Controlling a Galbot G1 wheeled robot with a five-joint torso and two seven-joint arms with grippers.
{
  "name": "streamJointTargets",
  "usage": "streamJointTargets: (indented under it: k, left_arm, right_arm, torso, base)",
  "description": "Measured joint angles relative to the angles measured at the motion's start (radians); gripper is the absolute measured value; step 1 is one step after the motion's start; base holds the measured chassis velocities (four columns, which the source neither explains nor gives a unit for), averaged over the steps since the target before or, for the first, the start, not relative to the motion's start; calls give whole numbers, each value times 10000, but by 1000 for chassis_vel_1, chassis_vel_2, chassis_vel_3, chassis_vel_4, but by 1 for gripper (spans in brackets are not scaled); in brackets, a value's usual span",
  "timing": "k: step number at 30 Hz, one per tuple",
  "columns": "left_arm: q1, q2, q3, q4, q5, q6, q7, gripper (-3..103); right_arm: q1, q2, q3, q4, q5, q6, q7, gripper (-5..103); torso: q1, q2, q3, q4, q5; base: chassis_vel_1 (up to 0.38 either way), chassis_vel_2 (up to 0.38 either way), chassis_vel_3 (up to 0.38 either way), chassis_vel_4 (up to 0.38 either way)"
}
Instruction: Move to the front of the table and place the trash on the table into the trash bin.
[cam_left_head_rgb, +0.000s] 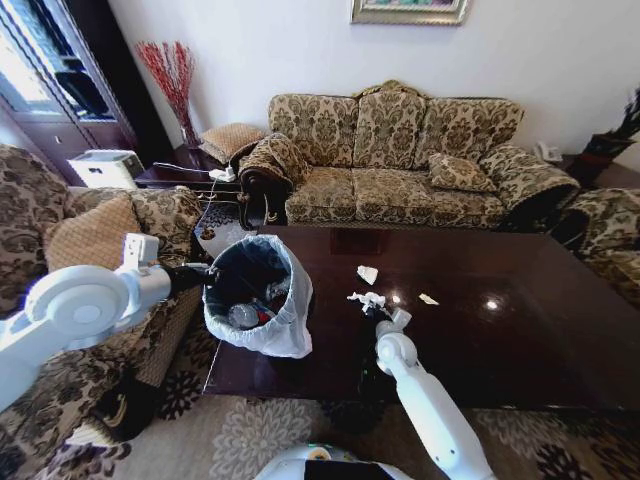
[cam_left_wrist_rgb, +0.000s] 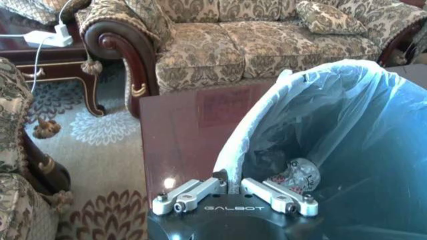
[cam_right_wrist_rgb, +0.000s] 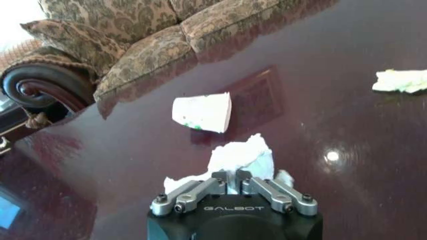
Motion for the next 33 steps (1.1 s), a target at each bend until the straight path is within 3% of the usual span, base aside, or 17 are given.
streamJointTargets:
  k: [4, 9, 13, 17, 20, 21, 22, 25, 26, 27, 30, 33]
  left_arm:
    - [-3, 7, -23, -28, -18, -3, -2, 0]
    - [23, 6, -33, 8, -36, -3, -41, 0]
    - [25, 58, -66, 11, -156, 4, -87, 0]
    - [12, 223, -73, 133, -257, 15, -143, 0]
    - [-13, 462, -73, 248, -522, 182, -230, 0]
    - [-13, 462, -73, 248, -522, 182, -230, 0]
    - [-14, 571, -38, 289, -576, 207, -282, 0]
    - [6, 671, 41, 273, -603, 209, -320, 0]
    - [21, 690, 53, 255, -609, 211, -326, 0]
    - [21, 690, 53, 255, -609, 211, -326, 0]
    - [92, 813, 103, 214, -613, 217, -368, 0]
    - [115, 942, 121, 212, -622, 219, -401, 0]
  right_arm:
    - [-122, -111, 65, 306, -121, 42, -8, 1]
    - [-393, -378, 139, 1547, -1566, 669, -305, 0]
    - [-490, -680, 209, 2364, -1894, 998, -606, 0]
    - [-447, -1112, 273, 3625, -2058, 1522, -1359, 0]
    - [-244, -1612, 261, 4794, -1802, 2074, -3390, 0]
    - [-244, -1612, 261, 4794, -1802, 2074, -3390, 0]
    - [-2, -1810, 98, 5411, -1453, 2112, -4083, 0]
    - [986, -2027, -348, 6540, -253, 1778, -4732, 0]
    - [1481, -2073, -507, 6833, 335, 1600, -4876, 0]
    - [1481, -2073, -507, 6833, 335, 1600, -4876, 0]
    - [2979, -2141, -1225, 7149, 2099, 1249, -5268, 0]
    - [3736, -2028, -1792, 7186, 2914, 1014, -5444, 0]
  torso:
    - [0, 0, 0, 1, 1]
    - [0, 0, 0, 1, 2]
    - [0, 0, -1, 1, 1]
    - [0, 0, -1, -1, 4]
    - [0, 0, 0, 0, -1]
    - [0, 0, 0, 0, -1]
    - [0, 0, 0, -2, 1]
    - [0, 0, 0, -1, 2]
    - [0, 0, -1, 0, 0]
    - [0, 0, -1, 0, 0]
    - [0, 0, 0, 3, -2]
    - [1, 0, 0, 2, 0]
  base:
    - [0, 0, 0, 0]
    - [0, 0, 0, 0]
    - [0, 0, 0, 0]
    - [0, 0, 0, 0]
    - [0, 0, 0, 0]
    - [0, 0, 0, 0]
    - [0, 0, 0, 0]
    - [0, 0, 0, 0]
    - [0, 0, 0, 0]
    - [0, 0, 0, 0]
    - [0, 0, 0, 0]
    - [0, 0, 0, 0]
